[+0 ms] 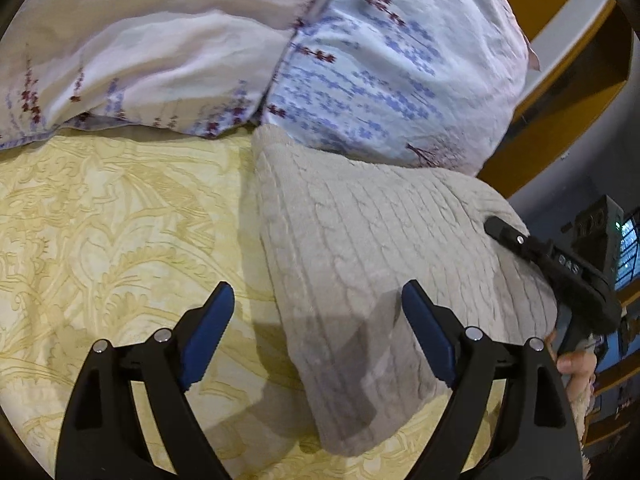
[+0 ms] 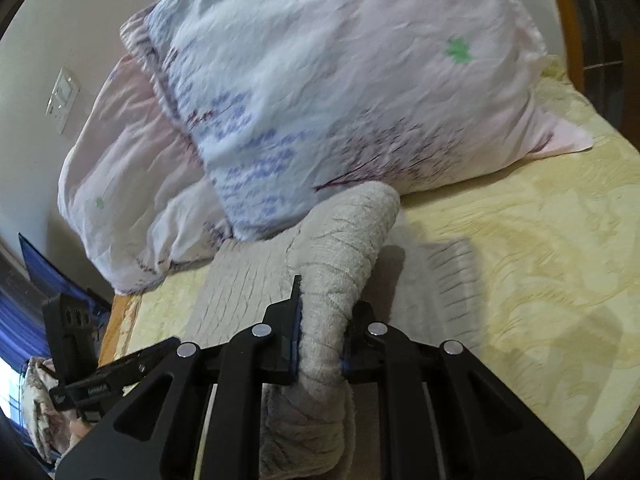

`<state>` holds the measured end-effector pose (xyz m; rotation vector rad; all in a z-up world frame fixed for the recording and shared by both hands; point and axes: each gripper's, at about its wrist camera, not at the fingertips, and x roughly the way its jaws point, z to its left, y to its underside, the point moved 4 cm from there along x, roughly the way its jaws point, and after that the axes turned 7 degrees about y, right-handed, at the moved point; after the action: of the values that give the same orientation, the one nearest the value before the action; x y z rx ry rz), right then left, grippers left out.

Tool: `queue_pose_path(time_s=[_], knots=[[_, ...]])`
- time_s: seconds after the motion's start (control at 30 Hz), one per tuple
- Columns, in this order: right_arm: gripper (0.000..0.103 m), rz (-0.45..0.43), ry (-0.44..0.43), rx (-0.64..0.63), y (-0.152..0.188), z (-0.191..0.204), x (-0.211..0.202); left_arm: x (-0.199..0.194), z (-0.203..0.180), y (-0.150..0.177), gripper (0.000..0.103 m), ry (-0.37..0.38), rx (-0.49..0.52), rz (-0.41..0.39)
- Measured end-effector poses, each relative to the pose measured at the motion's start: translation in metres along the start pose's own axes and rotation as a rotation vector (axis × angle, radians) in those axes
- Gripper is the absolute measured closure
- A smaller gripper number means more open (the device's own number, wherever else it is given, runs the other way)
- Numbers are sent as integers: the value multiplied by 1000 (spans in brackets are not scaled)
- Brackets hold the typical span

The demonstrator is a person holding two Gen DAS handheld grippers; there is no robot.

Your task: Fold small clothes

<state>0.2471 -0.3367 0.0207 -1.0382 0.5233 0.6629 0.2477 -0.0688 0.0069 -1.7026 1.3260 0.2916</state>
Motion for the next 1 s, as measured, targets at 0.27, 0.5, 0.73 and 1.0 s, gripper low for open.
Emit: queue_pose_path(time_s=[0.27,0.5,0.73,1.0], knots=[[90,-23,27,47,-3,-27,-4,12,-12,9,17,18,36,34],[90,68,122,73,10,-58,18,23,-22,18,17,8,85,63],[49,49,13,188,21,-77,-20,27,-21,25,17,18,79,89],[49,73,-89,171,57,-68,-52,33,-27,35,17,11,86,103]])
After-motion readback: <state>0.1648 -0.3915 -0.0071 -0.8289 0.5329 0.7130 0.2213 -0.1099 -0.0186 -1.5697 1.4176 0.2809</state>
